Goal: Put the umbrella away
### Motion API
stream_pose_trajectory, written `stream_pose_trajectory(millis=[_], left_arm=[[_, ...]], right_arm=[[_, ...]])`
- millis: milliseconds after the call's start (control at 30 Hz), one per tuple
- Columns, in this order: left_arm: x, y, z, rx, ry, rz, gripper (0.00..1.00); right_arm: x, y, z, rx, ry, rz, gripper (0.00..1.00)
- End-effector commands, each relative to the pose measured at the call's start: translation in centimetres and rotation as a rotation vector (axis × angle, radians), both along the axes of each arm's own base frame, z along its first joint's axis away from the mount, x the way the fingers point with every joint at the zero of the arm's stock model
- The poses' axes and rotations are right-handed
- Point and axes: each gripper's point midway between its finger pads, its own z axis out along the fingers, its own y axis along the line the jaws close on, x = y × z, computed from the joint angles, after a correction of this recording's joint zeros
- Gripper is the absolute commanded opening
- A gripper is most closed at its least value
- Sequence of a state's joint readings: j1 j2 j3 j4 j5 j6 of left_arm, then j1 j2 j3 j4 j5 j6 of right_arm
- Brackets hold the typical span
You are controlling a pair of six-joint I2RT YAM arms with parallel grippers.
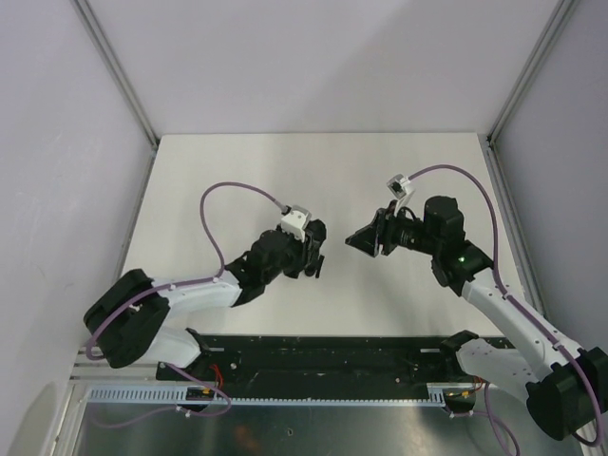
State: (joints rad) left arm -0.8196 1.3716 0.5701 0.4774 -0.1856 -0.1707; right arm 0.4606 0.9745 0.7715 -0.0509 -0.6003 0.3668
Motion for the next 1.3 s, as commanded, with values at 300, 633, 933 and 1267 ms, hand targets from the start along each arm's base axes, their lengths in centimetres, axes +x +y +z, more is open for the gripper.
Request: stream_pose_trajectory(millis=[300, 633, 933, 1267], left_arm=[[0.4, 1.3, 7.3, -0.394, 0.104, -0.037, 0.00], [9.0, 10.4, 6.7, -0.766, 0.620, 0.012, 0.09], [23.7, 17.2, 0.6, -0.827, 0.652, 0.159, 0.30], [28.7, 21.3, -2.6, -0.877, 0.691, 0.137, 0.47]], right_arm=[[-0.9, -0.3, -1.6, -0.033, 0.031, 0.033, 0.52], [-0.9, -0.3, -2.1, -0.033, 0.058, 0.041, 0.53], [-1.6, -0.3, -1.6, -0.021, 0.051, 0.065, 0.53], [-1.4, -0.2, -0.6, 0.007, 0.027, 0.059, 0.54]])
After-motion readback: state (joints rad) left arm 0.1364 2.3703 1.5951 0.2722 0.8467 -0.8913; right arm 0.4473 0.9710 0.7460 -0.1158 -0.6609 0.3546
